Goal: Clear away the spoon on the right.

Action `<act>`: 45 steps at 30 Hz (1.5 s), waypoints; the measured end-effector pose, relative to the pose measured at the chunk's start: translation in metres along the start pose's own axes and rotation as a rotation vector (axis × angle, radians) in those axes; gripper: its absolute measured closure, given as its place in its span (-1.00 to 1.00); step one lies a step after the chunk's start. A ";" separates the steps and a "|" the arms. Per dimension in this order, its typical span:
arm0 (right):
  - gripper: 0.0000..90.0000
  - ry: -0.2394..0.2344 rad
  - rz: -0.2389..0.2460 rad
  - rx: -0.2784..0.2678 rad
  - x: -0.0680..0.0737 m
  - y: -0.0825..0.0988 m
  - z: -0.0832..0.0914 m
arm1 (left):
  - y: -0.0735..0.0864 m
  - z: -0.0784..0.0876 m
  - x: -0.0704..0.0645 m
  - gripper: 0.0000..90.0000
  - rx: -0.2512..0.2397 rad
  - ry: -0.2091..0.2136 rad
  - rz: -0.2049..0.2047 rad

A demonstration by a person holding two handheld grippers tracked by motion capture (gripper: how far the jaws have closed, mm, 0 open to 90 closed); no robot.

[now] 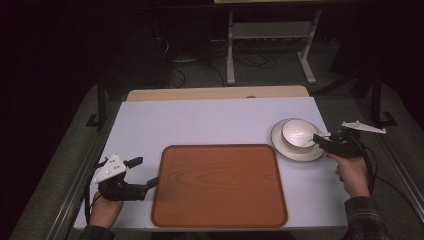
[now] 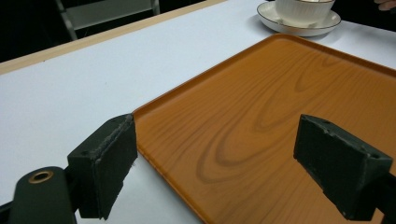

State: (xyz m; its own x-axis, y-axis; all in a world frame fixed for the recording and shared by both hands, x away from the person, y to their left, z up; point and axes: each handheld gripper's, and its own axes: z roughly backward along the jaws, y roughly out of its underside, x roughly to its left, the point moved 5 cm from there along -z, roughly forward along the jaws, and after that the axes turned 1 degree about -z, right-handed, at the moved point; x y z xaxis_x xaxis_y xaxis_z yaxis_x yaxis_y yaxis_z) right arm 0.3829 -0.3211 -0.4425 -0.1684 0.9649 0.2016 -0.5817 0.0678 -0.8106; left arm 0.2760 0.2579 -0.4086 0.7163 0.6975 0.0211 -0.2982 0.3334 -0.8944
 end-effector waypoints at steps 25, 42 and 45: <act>0.33 -0.067 -0.005 -0.043 0.008 -0.010 -0.001 | 0.000 0.000 0.001 -0.71 0.003 0.000 0.003; 0.72 -0.156 0.010 -0.092 0.021 -0.024 0.009 | -0.001 -0.001 0.002 -0.71 0.002 0.003 0.000; 0.77 -0.165 0.021 -0.091 0.025 -0.026 0.009 | -0.001 0.000 0.002 -0.71 0.003 0.003 0.000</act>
State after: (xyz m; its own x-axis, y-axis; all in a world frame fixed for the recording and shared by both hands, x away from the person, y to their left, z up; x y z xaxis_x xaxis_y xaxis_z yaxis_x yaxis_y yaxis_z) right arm 0.3867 -0.3017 -0.4109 -0.3124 0.9119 0.2661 -0.5034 0.0786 -0.8605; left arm 0.2778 0.2587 -0.4081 0.7179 0.6958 0.0202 -0.2997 0.3351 -0.8932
